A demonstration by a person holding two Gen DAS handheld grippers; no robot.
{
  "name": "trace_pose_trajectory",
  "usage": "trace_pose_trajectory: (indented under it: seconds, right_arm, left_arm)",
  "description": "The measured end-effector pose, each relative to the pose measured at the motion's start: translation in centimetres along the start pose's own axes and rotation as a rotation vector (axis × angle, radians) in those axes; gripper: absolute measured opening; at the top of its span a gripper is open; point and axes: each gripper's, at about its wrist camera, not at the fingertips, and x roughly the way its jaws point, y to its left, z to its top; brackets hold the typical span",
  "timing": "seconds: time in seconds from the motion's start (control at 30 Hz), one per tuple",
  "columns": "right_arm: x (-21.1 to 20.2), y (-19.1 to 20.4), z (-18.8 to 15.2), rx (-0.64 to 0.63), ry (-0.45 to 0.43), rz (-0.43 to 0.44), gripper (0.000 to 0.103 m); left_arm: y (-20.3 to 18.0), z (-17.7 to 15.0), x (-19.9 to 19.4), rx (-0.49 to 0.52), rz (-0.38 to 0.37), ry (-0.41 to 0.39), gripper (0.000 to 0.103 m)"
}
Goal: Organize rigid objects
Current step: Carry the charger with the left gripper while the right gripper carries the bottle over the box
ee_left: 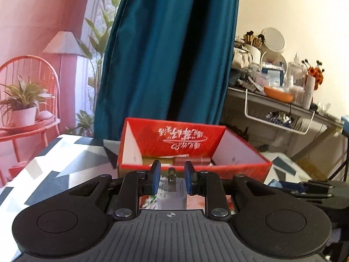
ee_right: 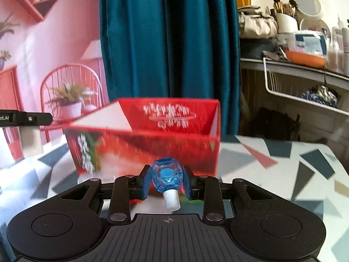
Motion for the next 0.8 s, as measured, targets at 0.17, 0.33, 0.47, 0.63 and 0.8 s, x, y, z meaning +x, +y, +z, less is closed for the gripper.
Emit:
trace_pose_trajectory:
  seconds: [0.17, 0.33, 0.47, 0.63, 0.8]
  right_arm:
    - [1.0, 0.3, 0.9, -0.017, -0.006, 0.029, 0.028]
    - [1.4, 0.4, 0.9, -0.009, -0.004, 0.057, 0.028]
    - [1.7, 0.6, 1.2, -0.007, -0.007, 0.074, 0.028]
    - [2.0, 1.0, 2.9, -0.032, -0.048, 0.1, 0.028]
    - [3.3, 1.0, 5.3, -0.073, -0.09, 0.096, 0.028]
  left_arm:
    - [0.7, 0.8, 1.5, -0.046, -0.002, 0.016, 0.024]
    - [0.9, 0.7, 2.3, -0.056, -0.01, 0.039, 0.024]
    - [0.9, 1.3, 2.6, -0.064, -0.026, 0.037, 0.024]
    - [0.8, 2.7, 3.0, -0.05, -0.039, 0.0, 0.024]
    - [0.3, 4.8, 5.1, -0.027, -0.062, -0.029, 0.024]
